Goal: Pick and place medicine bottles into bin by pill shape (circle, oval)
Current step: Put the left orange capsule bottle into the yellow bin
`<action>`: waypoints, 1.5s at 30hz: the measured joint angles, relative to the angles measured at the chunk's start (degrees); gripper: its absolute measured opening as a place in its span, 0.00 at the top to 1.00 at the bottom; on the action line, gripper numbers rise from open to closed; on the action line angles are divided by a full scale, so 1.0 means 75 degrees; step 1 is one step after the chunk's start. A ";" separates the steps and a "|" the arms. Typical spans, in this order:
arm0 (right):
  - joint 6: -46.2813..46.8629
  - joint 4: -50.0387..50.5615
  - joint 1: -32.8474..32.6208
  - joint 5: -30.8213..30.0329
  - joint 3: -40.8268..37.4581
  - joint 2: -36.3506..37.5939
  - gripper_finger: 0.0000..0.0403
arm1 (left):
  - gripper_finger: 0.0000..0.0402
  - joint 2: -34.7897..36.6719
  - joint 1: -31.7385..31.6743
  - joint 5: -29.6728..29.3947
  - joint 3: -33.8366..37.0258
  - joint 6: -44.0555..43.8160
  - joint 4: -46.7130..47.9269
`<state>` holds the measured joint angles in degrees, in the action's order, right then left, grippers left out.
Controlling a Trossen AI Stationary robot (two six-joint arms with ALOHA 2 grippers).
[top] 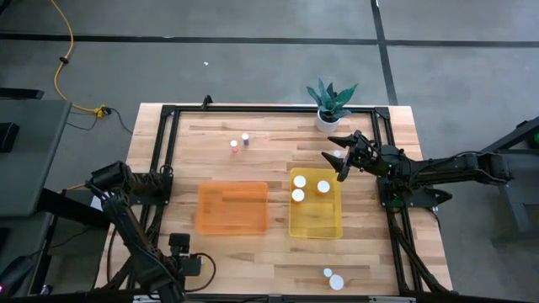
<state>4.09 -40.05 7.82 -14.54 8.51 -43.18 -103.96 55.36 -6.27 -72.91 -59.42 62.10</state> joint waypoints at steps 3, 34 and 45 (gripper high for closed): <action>0.0002 0.0000 0.0000 0.0000 0.0000 0.0000 0.25 | 0.30 0.0025 -0.0083 0.0009 -0.0007 0.0012 0.0004; 0.0002 0.0002 0.0001 0.0000 0.0000 0.0002 0.25 | 0.50 0.0462 -0.0230 0.0072 -0.0904 -0.0004 0.2303; 0.0138 -0.0006 0.0002 0.0002 0.0000 0.0003 0.25 | 0.52 0.1808 -0.1405 -0.2375 -0.1873 0.0520 0.3739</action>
<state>5.12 -40.10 7.83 -14.52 8.51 -43.16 -90.39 44.82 -24.09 -86.96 -55.53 90.15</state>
